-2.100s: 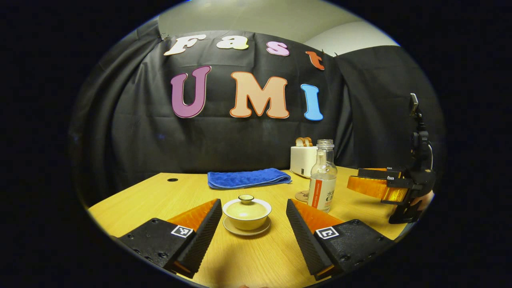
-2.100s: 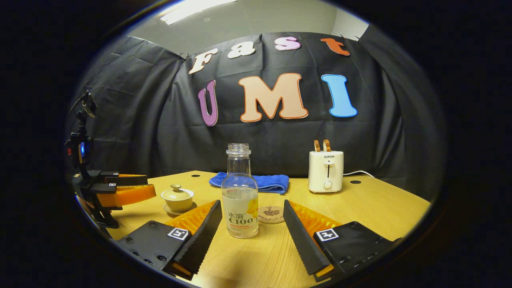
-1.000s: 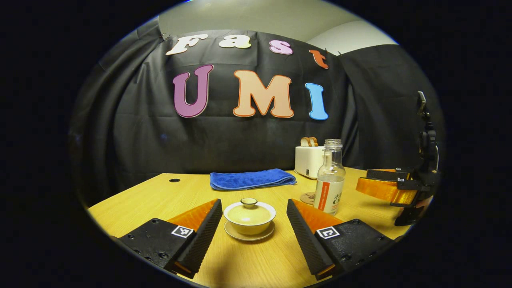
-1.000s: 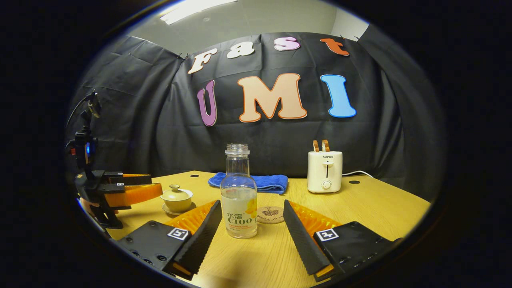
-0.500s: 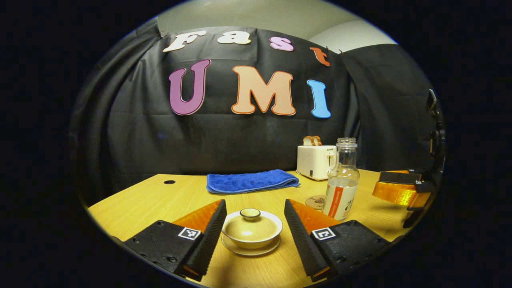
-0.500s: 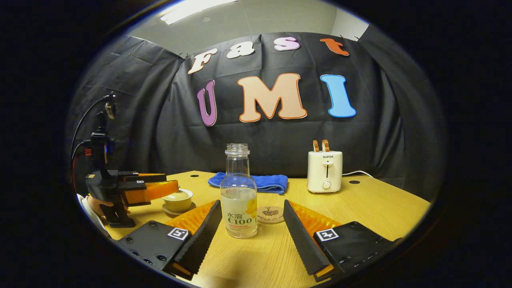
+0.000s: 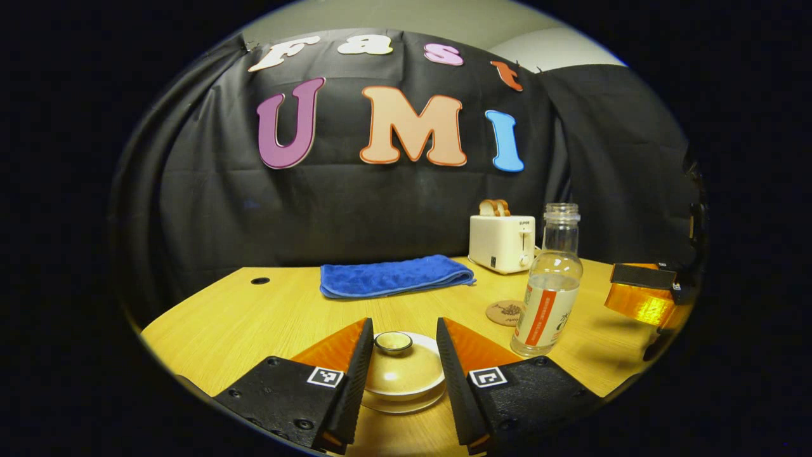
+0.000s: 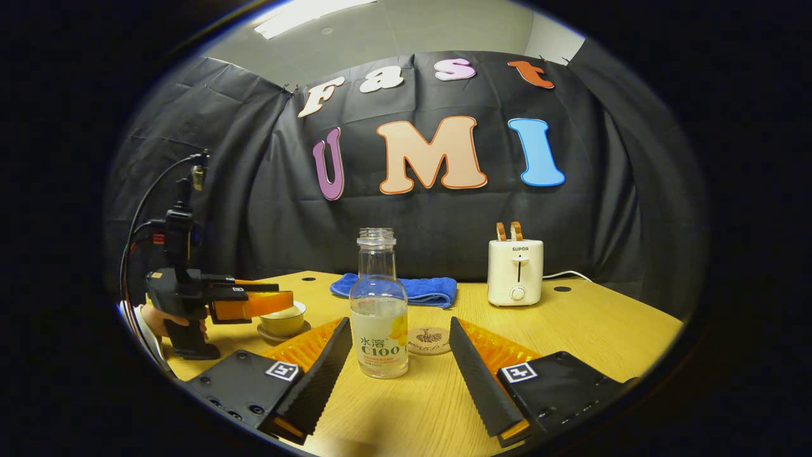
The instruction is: Open the teacup lid with one hand, grasp the water bottle and pour water into the teacup with the other hand; after pouring, place the water bottle on the coaster and then close the teacup lid.
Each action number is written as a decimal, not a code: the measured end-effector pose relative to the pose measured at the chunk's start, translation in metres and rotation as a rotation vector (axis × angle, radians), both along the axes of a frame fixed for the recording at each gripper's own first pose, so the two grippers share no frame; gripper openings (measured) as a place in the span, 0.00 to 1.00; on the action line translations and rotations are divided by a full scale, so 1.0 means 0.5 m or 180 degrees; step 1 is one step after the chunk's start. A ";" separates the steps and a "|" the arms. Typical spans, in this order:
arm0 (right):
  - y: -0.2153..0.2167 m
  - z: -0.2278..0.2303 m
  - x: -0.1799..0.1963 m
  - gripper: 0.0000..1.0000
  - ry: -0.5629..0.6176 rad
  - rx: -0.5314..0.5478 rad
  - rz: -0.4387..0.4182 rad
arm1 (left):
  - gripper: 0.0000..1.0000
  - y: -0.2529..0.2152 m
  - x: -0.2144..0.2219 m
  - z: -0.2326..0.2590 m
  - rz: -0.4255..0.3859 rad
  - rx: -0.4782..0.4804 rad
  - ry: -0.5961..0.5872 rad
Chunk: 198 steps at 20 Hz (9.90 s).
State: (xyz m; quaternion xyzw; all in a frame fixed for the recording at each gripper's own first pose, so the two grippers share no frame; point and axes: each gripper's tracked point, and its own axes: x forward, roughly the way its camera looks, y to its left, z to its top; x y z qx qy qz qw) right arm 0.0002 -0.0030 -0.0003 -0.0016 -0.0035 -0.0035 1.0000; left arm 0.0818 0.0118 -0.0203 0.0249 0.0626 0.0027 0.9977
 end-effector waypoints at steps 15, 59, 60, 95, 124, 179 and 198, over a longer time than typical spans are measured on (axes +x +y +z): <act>-0.001 0.000 -0.001 1.00 -0.0001 0.0001 0.0007 | 0.28 0.024 -0.007 0.014 0.0147 -0.0038 -0.0111; 0.075 -0.053 0.149 0.80 0.0789 -0.1051 -0.0226 | 0.28 0.222 -0.133 0.051 0.0780 0.0042 -0.0478; 0.071 -0.043 0.152 0.80 0.0761 -0.1222 -0.0259 | 0.28 0.222 -0.134 0.051 0.0783 0.0041 -0.0477; 0.153 -0.006 0.258 0.79 0.0258 -0.5393 -0.0138 | 0.27 0.223 -0.136 0.048 0.0789 0.0037 -0.0473; 0.217 0.128 0.269 0.79 -0.0805 -0.6437 -0.0495 | 0.27 0.224 -0.138 0.047 0.0789 0.0033 -0.0473; -0.075 -0.074 0.302 0.82 0.0938 -0.0004 -0.0148 | 0.27 0.223 -0.137 0.046 0.0779 0.0038 -0.0474; -0.082 -0.072 0.281 0.84 0.0875 -0.0027 -0.0188 | 0.27 0.223 -0.131 0.048 0.0766 0.0037 -0.0470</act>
